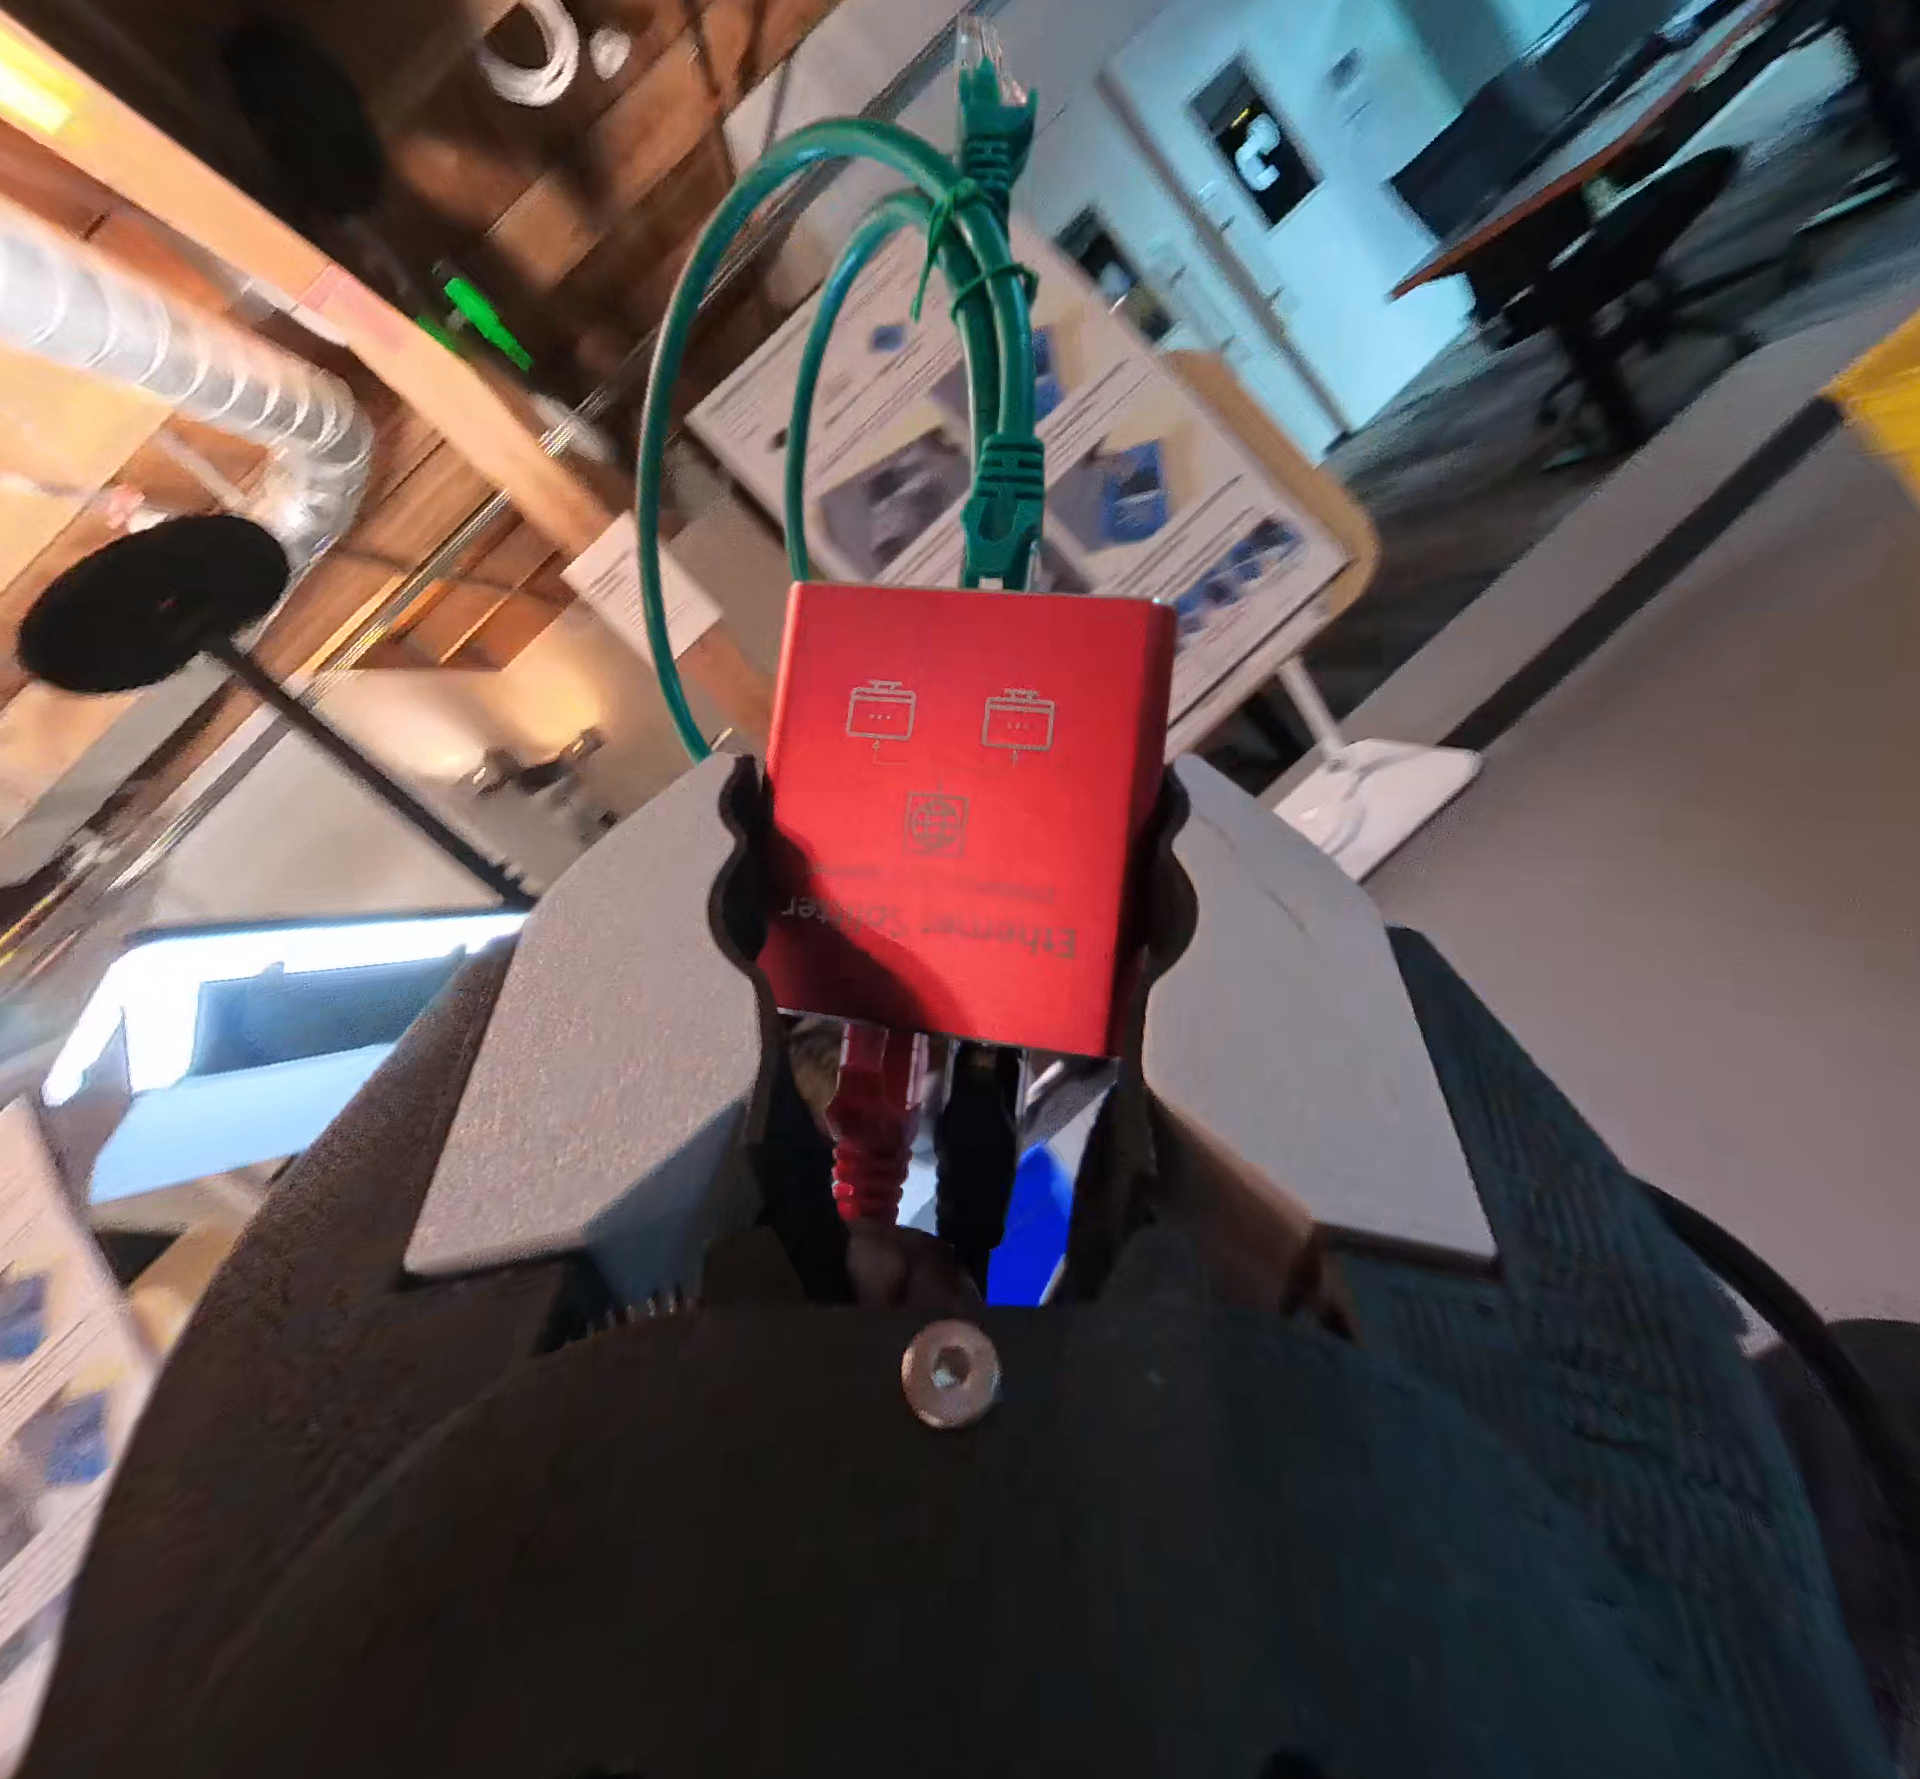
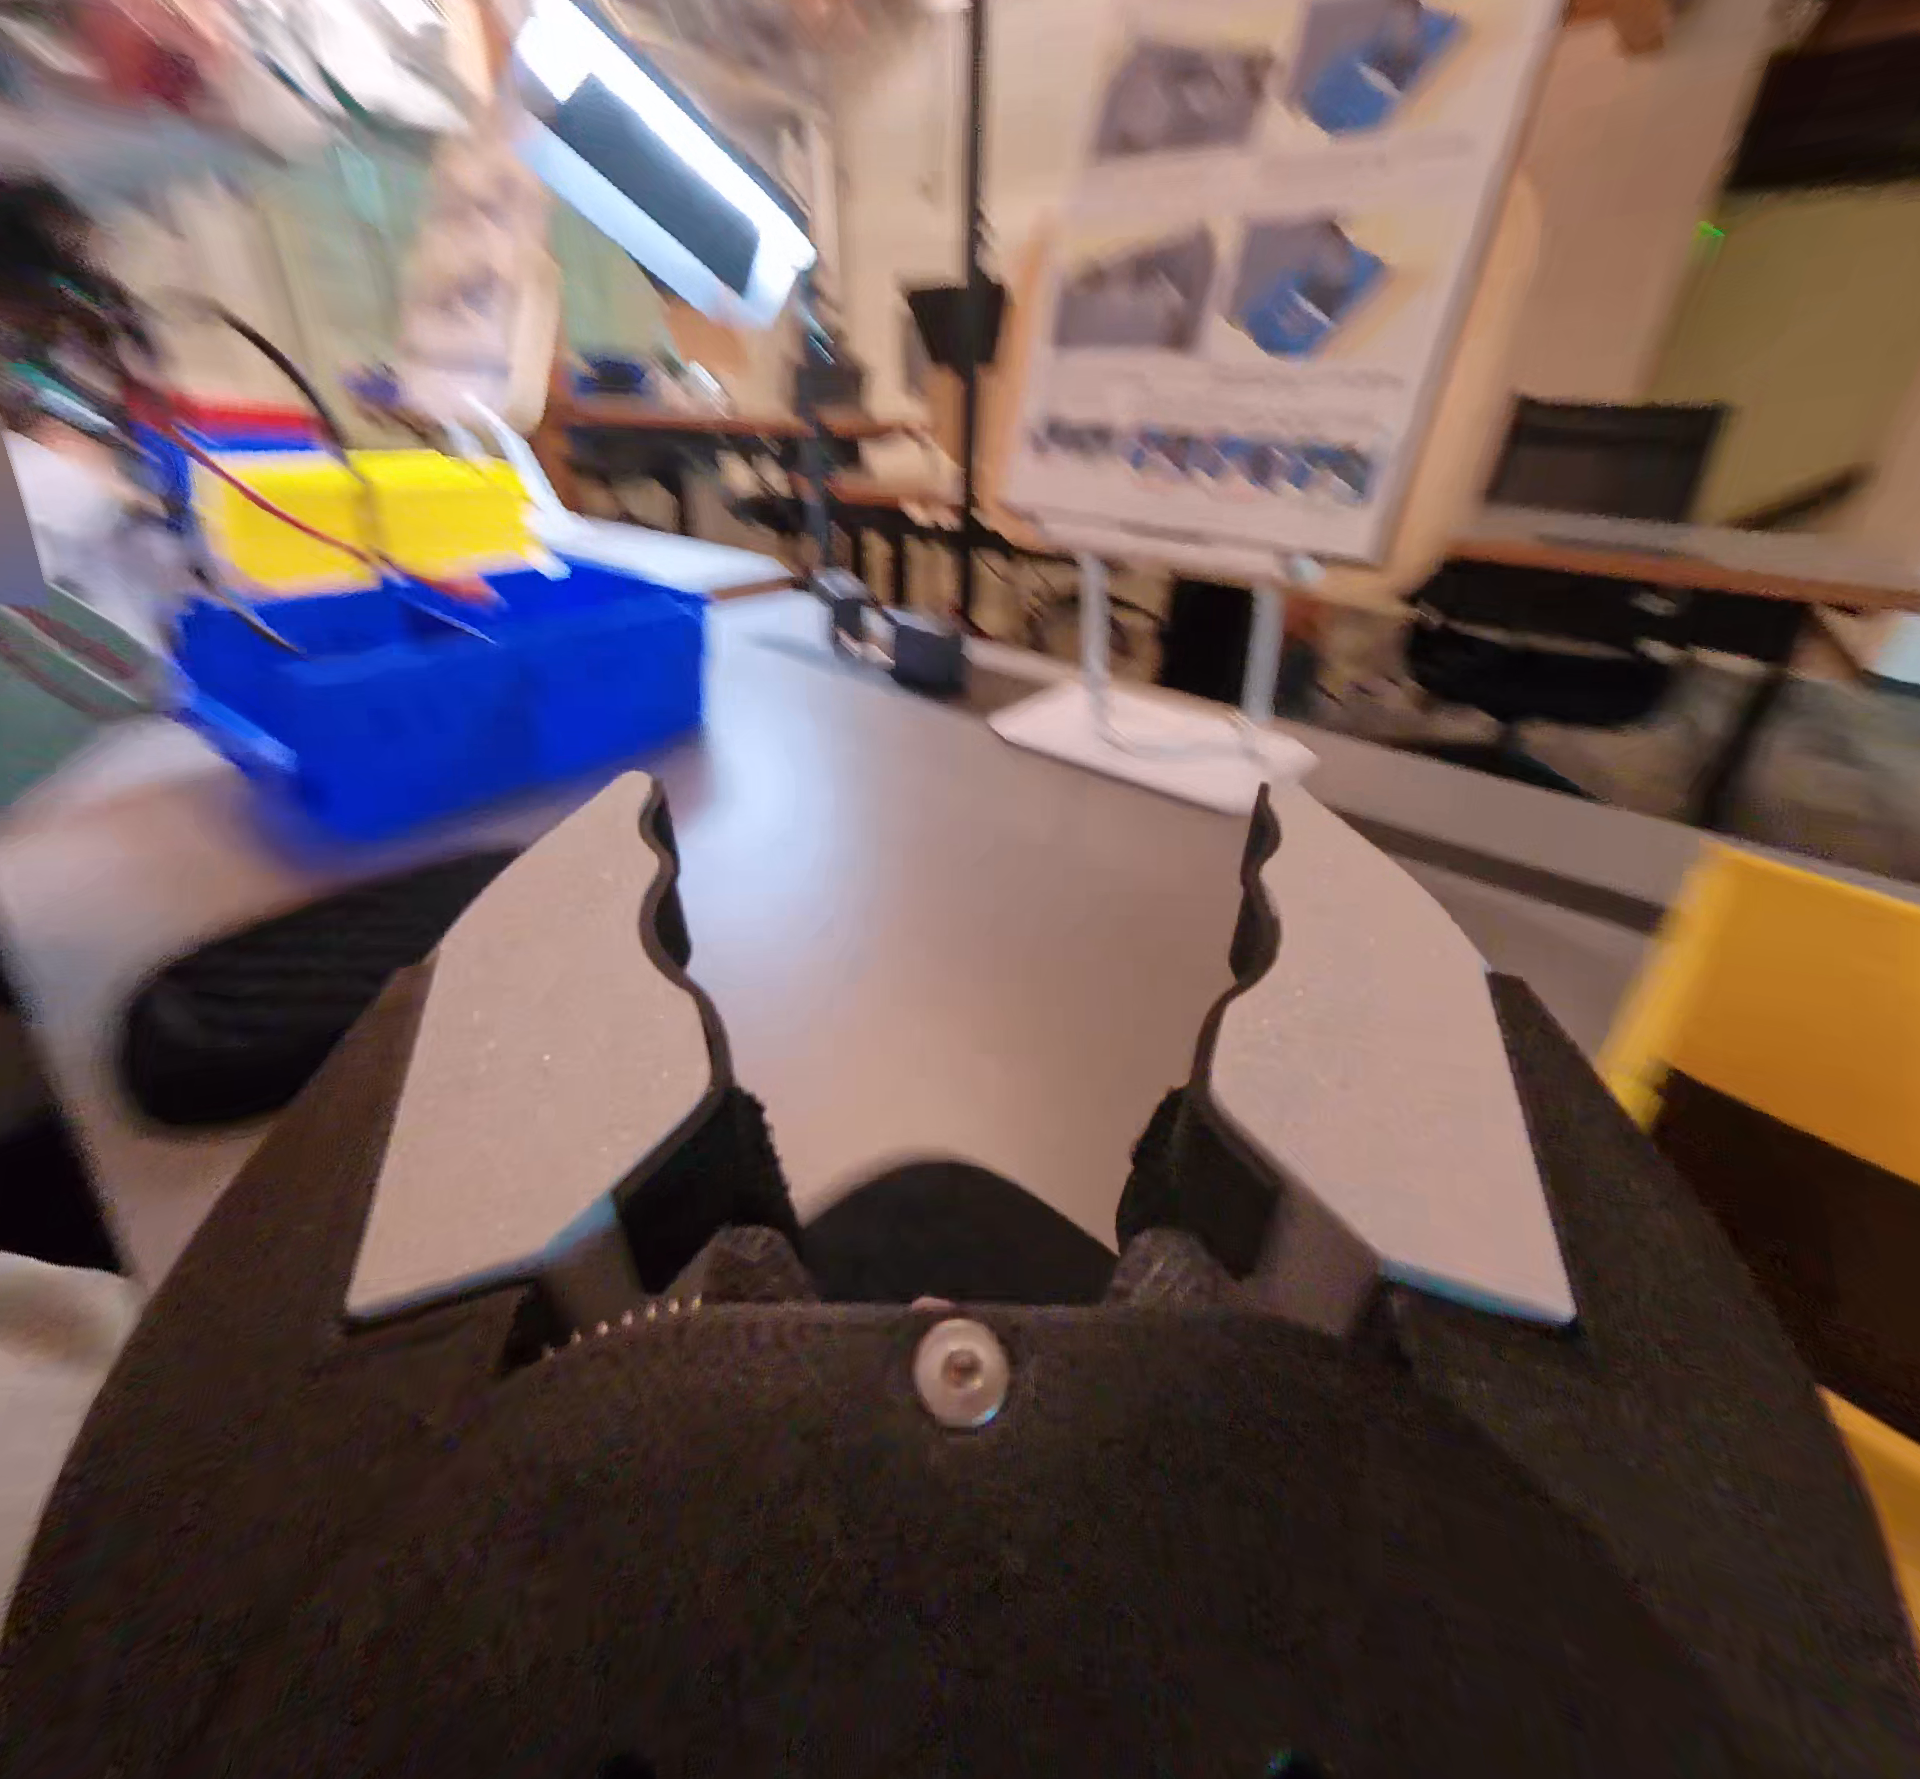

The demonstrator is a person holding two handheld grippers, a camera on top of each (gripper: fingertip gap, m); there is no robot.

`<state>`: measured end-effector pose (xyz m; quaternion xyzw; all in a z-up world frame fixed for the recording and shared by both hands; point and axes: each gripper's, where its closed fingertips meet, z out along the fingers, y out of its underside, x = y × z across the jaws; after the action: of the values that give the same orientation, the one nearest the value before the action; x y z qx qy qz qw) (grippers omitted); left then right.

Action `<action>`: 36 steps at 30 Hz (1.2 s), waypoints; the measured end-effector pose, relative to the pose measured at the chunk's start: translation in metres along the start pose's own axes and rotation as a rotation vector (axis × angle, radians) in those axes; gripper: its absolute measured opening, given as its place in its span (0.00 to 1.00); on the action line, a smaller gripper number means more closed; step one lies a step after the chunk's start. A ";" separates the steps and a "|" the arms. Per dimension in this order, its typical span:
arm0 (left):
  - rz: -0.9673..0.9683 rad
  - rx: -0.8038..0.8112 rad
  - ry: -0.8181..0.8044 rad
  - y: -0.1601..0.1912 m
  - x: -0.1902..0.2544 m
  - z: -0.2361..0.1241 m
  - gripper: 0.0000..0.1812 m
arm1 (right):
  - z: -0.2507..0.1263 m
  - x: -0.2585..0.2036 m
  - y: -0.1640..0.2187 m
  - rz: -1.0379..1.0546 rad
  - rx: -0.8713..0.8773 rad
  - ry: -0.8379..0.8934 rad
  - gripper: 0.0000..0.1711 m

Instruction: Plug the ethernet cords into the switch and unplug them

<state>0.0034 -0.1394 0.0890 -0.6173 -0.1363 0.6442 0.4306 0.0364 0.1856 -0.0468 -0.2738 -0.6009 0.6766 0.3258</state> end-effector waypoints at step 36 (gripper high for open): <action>-1.103 0.243 0.842 -0.042 0.256 -0.029 0.39 | 0.070 -0.119 -0.009 0.644 0.300 -0.551 0.16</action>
<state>0.0796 0.0605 -0.0610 -0.6025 -0.1780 0.0488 0.7765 0.0605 0.0501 -0.0320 -0.2061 -0.4445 0.8709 -0.0373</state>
